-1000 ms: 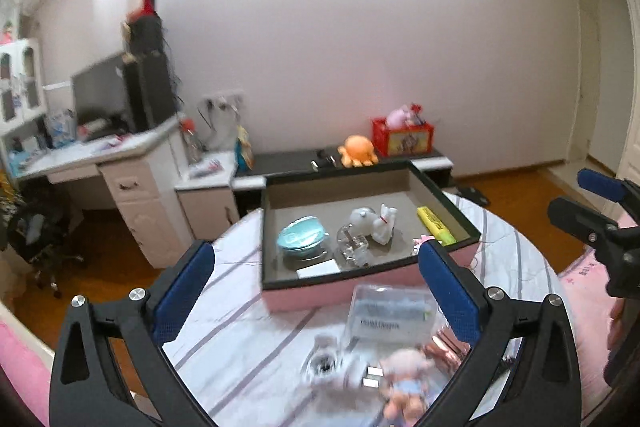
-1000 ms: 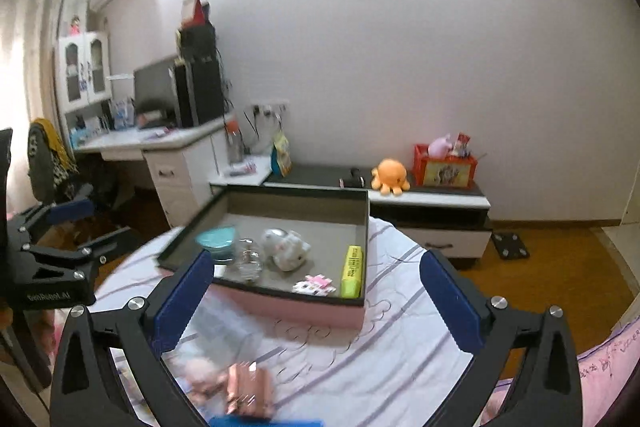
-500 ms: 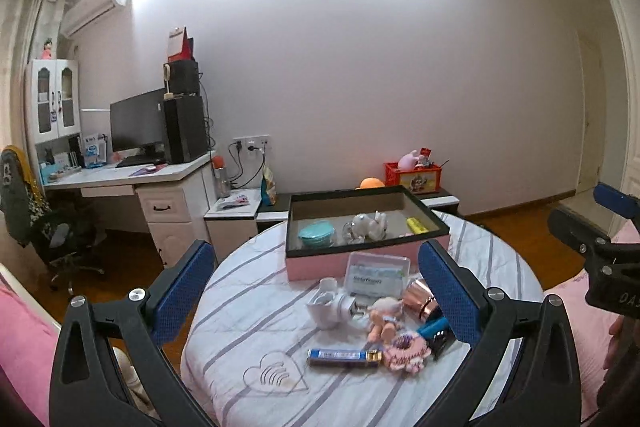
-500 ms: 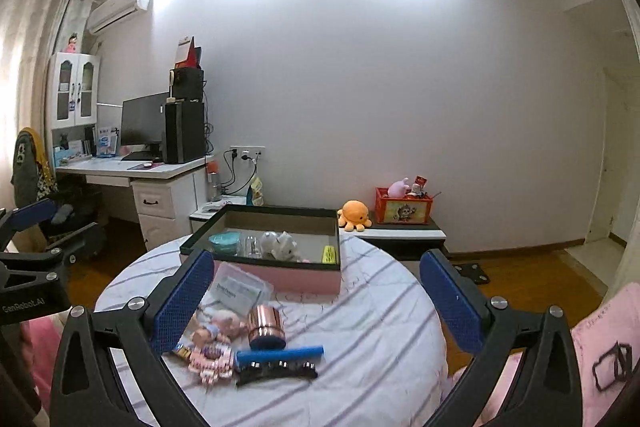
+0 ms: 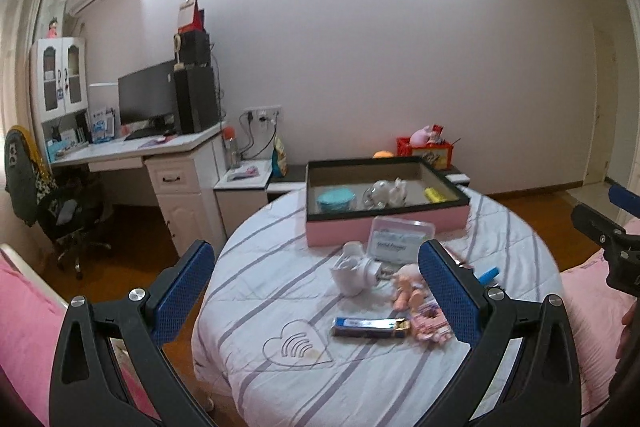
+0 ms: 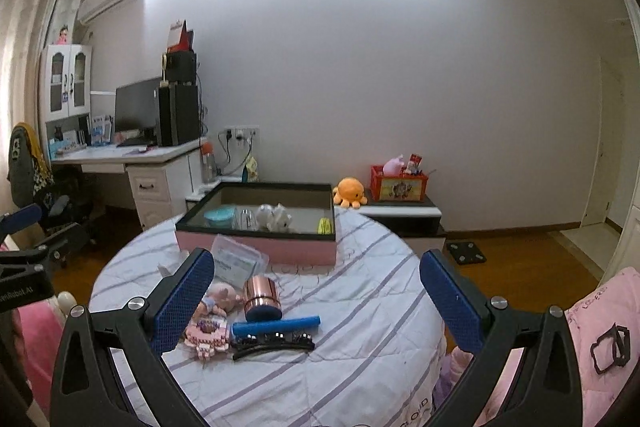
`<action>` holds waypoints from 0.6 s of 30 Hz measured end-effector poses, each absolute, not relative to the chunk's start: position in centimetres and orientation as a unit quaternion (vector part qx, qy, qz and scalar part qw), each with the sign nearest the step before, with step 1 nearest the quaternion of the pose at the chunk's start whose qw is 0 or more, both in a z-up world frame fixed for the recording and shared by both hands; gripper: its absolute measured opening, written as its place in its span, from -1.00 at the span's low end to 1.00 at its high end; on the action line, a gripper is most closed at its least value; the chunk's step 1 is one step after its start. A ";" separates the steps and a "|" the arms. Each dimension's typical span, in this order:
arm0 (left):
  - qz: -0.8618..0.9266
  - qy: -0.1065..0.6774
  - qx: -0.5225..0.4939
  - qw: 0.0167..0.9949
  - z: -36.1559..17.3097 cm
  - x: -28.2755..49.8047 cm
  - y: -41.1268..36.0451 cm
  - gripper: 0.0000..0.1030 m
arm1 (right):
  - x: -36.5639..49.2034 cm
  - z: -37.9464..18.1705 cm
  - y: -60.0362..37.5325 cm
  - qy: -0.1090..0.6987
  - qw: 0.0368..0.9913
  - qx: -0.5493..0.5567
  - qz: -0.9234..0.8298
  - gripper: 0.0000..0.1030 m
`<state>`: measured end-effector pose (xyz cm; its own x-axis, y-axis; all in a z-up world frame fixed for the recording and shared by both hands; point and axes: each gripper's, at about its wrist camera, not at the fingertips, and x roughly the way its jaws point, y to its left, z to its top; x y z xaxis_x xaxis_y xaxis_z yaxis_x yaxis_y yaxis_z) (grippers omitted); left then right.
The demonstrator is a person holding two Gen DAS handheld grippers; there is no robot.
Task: Organize rigid objects
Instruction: 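Withdraw both tools away from the box, then grasp the white plug adapter with the left gripper while the right grasps the copper cup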
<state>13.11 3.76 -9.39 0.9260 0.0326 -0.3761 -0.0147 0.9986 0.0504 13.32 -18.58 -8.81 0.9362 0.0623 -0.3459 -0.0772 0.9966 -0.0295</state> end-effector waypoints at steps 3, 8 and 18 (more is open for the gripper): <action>0.016 0.211 0.022 0.977 -10.5 14.0 4.3 1.00 | 14.7 -10.3 -18.2 0.204 0.978 -0.023 0.042 1.00; 0.008 0.255 0.015 0.967 -12.8 15.9 5.2 1.00 | 18.5 -13.6 -16.9 0.273 0.959 -0.037 0.062 1.00; 0.014 0.305 0.018 0.952 -15.6 18.8 6.6 1.00 | 26.7 -18.6 -13.4 0.361 0.923 -0.092 0.093 1.00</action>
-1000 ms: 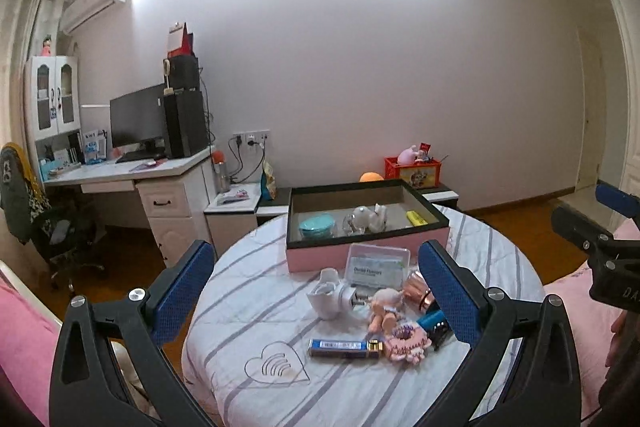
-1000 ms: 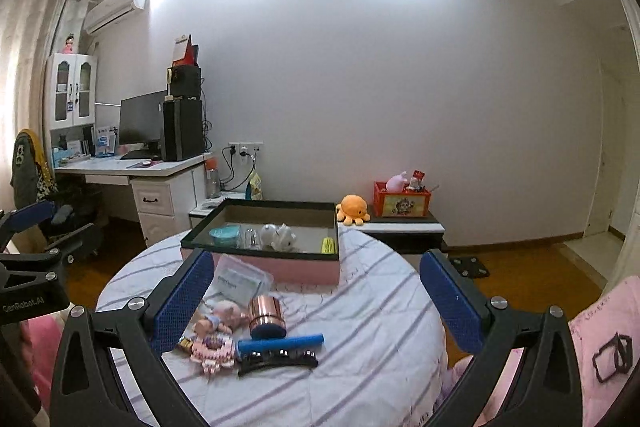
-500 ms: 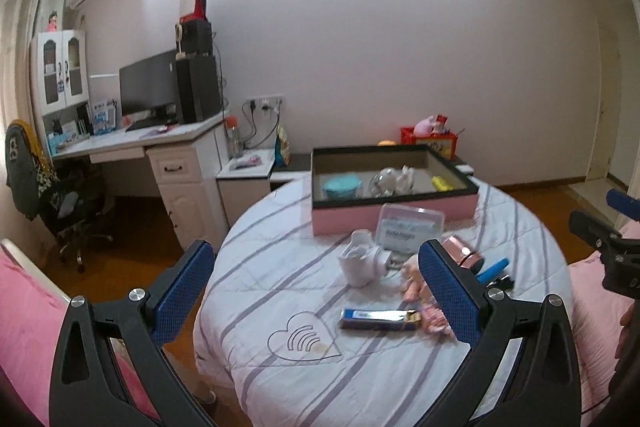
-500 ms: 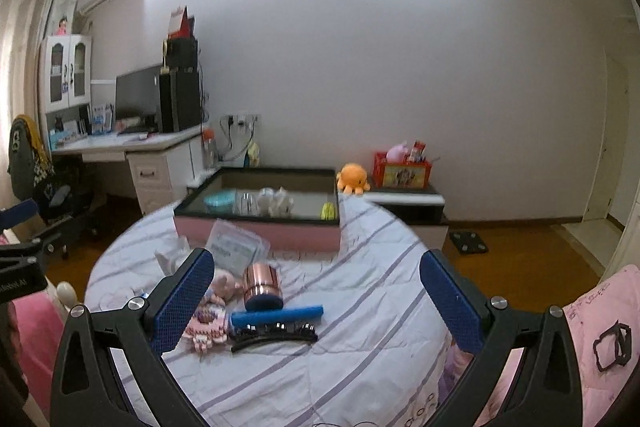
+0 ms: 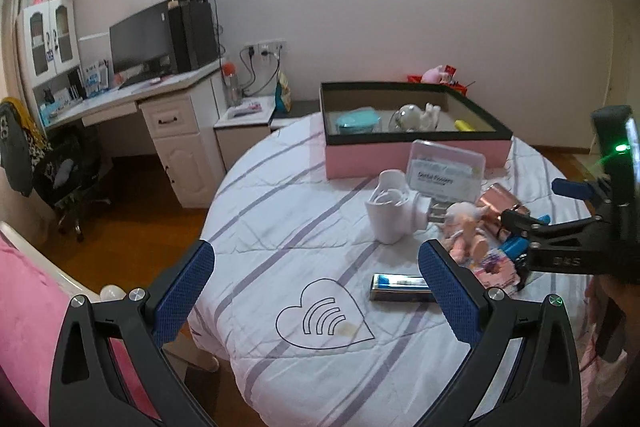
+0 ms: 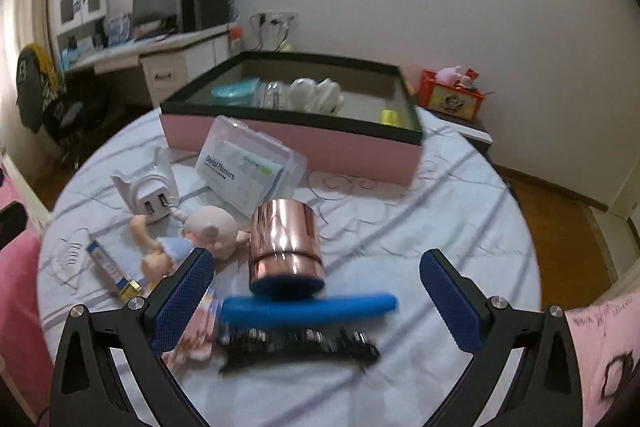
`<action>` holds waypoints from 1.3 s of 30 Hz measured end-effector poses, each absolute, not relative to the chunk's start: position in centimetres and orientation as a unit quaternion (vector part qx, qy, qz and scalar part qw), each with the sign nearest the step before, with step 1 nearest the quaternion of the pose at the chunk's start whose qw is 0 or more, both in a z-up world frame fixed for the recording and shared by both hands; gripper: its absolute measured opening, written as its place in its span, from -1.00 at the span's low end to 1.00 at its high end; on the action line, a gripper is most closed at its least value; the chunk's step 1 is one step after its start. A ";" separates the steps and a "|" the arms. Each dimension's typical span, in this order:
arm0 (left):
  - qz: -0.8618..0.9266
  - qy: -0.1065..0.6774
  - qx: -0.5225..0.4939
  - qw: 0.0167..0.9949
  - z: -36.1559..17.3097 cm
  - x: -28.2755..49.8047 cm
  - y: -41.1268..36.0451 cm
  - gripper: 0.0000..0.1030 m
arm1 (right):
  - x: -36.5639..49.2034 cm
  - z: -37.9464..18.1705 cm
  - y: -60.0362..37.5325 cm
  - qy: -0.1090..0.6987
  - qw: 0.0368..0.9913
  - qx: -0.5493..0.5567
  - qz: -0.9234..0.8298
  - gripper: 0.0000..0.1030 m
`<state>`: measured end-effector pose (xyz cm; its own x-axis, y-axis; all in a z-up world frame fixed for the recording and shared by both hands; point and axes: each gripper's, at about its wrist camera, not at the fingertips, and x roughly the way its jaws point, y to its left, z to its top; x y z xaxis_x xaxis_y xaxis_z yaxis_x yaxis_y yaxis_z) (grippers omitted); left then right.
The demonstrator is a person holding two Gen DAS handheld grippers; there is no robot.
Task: Organize rigid objects
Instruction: 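Grasp the white plug adapter with the left gripper while the right grasps the copper cup, then carry both items into the pink box and open both grippers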
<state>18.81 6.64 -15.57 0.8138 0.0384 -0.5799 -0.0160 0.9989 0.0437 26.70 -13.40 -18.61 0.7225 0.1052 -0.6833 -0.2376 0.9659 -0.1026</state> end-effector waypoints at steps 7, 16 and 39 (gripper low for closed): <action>-0.013 0.341 0.009 0.940 -17.1 21.7 6.0 1.00 | 29.7 -20.7 -13.9 0.409 0.899 -0.071 0.138 0.53; -0.071 0.403 0.010 0.912 -19.9 26.9 3.2 1.00 | 30.3 -20.9 -15.6 0.415 0.896 -0.052 0.146 -0.08; -0.121 0.413 0.001 0.903 -20.9 30.5 2.3 0.12 | 31.6 -21.0 -16.4 0.418 0.894 -0.026 0.161 -0.07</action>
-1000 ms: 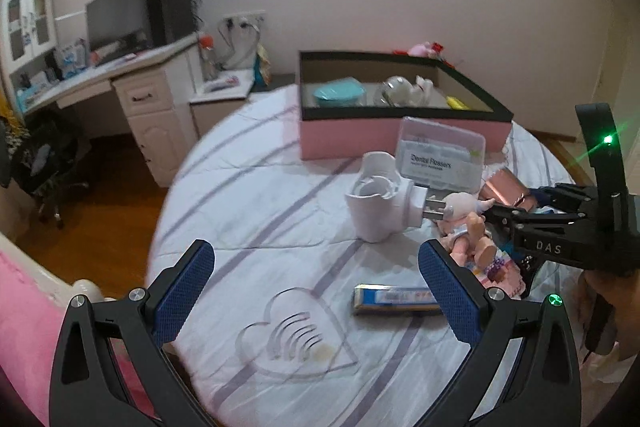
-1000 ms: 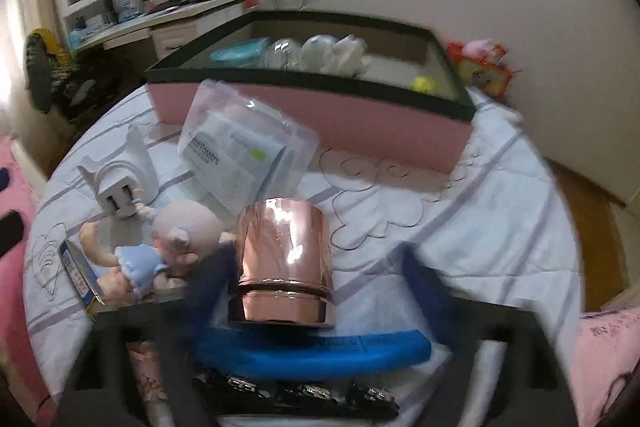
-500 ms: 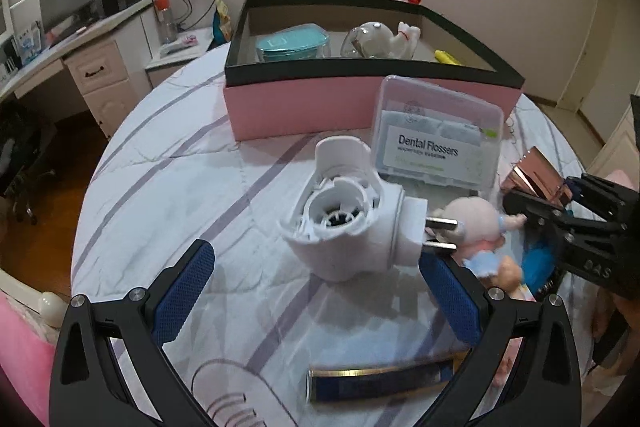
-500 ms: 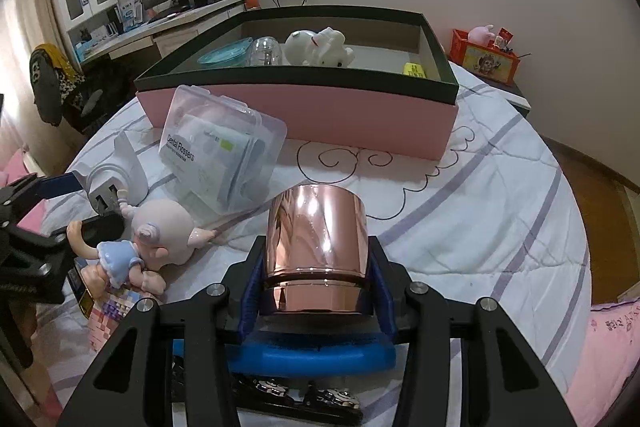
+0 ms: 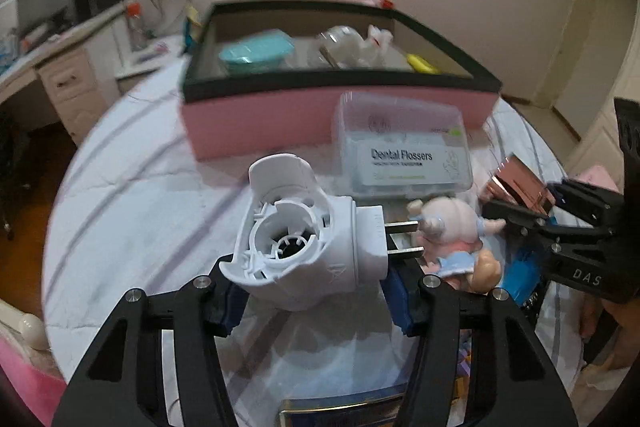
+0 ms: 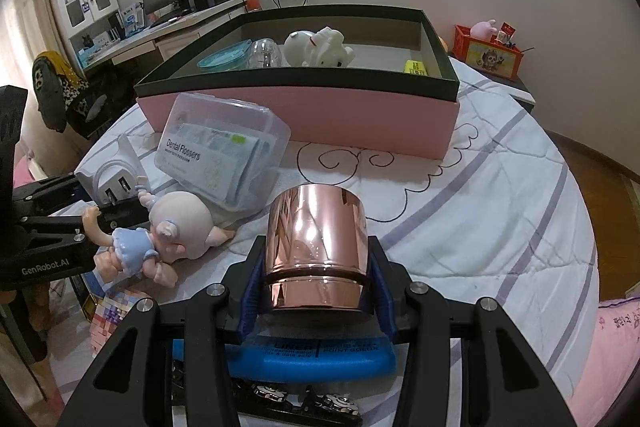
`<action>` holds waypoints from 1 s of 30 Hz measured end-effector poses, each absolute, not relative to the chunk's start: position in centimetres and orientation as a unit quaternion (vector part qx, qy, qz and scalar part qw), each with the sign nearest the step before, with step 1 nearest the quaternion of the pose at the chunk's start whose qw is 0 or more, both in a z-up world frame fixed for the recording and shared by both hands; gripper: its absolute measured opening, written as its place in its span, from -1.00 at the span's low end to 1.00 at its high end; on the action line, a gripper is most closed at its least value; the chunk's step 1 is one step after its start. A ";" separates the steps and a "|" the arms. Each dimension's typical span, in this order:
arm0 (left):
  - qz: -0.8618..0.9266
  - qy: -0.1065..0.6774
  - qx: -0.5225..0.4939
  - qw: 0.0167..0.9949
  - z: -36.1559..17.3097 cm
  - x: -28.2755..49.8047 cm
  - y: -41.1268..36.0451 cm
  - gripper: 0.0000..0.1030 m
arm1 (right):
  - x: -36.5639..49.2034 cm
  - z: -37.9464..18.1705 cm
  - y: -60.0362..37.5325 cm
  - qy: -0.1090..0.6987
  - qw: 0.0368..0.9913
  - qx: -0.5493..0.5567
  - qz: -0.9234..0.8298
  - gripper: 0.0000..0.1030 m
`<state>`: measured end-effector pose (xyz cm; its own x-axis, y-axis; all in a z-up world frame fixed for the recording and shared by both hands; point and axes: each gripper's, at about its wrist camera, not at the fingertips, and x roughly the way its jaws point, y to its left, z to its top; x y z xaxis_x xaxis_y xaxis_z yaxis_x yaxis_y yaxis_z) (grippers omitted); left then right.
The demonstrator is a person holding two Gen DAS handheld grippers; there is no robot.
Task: Organize rigid objects
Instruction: 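Carry both items into the pink box and open both grippers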
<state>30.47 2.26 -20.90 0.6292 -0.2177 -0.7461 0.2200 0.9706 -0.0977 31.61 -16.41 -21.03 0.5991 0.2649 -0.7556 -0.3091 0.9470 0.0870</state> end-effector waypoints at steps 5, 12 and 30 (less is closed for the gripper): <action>-0.113 0.400 -0.003 0.910 -19.5 29.7 3.2 0.12 | 31.1 -20.6 -16.5 0.408 0.898 -0.026 0.159 -0.07; -0.126 0.380 -0.002 0.916 -17.1 29.5 3.1 0.12 | 30.5 -18.5 -16.6 0.386 0.908 -0.025 0.160 -0.07; -0.160 0.386 0.052 0.907 -12.8 42.5 -0.8 0.12 | 42.1 -14.1 -16.1 0.370 0.915 -0.049 0.153 -0.07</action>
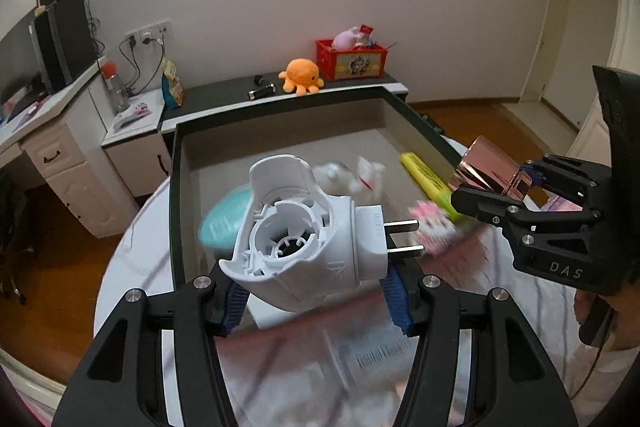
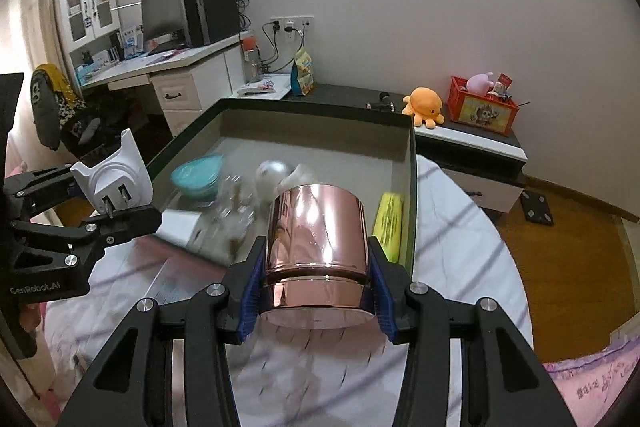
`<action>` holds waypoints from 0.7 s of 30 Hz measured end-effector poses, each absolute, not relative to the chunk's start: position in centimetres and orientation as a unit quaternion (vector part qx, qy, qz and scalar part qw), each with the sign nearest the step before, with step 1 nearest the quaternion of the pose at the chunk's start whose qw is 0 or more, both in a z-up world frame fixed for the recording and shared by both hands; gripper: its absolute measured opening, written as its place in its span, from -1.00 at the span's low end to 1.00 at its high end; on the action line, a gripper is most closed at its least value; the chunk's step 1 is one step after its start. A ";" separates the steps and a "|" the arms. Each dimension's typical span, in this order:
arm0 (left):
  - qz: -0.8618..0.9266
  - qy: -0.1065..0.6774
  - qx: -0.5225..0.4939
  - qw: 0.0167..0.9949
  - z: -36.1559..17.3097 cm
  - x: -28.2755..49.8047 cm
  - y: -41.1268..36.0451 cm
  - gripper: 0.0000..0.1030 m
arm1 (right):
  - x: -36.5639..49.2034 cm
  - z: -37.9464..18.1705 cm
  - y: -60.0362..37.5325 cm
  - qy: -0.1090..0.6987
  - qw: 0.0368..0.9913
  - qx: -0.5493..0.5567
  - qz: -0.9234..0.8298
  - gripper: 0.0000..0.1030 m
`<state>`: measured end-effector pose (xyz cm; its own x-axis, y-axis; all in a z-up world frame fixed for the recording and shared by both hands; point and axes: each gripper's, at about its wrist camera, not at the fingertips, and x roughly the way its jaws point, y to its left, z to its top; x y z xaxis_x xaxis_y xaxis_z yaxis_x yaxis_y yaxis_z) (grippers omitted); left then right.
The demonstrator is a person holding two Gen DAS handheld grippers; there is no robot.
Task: Organize rigid objects
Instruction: 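Carry both items into the pink box and open both grippers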
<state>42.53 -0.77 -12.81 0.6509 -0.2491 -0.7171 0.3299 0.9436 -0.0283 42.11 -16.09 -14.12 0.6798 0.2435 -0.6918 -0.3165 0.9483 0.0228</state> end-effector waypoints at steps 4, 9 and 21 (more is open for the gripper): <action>-0.151 0.415 0.061 0.895 -13.7 46.9 -1.4 0.12 | 45.7 -15.1 -15.7 0.395 0.906 -0.061 0.138 -0.07; -0.141 0.458 0.069 0.875 -15.8 51.4 -1.9 0.12 | 48.7 -17.1 -15.0 0.433 0.889 -0.080 0.129 -0.07; -0.084 0.460 0.056 0.882 -17.9 53.0 -1.1 0.55 | 48.4 -17.3 -14.7 0.426 0.892 -0.090 0.121 0.31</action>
